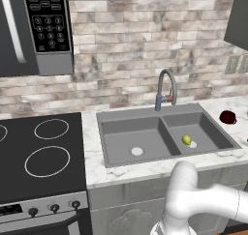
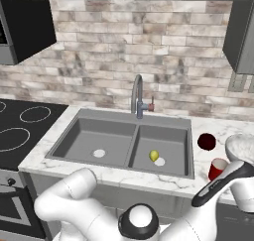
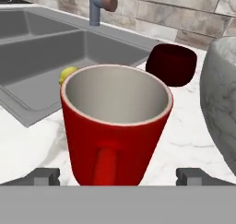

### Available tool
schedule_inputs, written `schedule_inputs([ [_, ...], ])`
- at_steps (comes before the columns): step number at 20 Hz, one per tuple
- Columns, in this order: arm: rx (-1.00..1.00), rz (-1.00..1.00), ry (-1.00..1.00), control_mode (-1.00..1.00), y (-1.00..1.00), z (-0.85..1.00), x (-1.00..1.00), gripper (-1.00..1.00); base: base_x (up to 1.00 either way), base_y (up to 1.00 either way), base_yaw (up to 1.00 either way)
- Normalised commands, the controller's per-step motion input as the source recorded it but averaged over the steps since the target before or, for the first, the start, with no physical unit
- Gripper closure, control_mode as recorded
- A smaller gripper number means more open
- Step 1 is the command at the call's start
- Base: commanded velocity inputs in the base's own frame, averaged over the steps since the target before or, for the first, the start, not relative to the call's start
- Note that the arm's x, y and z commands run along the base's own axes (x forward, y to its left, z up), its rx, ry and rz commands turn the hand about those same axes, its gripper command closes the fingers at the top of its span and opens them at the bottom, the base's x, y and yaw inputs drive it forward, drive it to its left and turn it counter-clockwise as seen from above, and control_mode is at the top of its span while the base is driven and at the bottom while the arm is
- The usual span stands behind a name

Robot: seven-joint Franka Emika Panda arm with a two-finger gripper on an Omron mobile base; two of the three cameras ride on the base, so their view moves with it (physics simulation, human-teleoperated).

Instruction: Clear the mugs and bowl far away from the sink.

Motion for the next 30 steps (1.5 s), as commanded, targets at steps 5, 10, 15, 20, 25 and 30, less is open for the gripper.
schedule_inputs([
  [5,0.0,0.0,0.06,-1.0,0.0,0.0,0.14,-1.0,0.0,0.0,0.0],
  [10,0.0,0.0,0.01,-1.0,0.0,0.0,0.03,1.0,0.0,0.0,0.0],
  [15,0.0,0.0,0.0,-1.0,0.0,0.01,-0.01,1.0,0.0,0.0,0.0],
  [20,0.06,-0.03,-0.07,-1.0,0.0,0.67,-0.26,1.0,0.0,0.0,0.0],
  [25,0.05,-0.09,-0.05,-1.0,0.18,1.0,-0.27,1.0,0.0,0.0,0.0],
  [30,0.02,-0.07,-0.11,-1.0,0.34,1.0,-0.32,1.0,0.0,0.0,0.0],
])
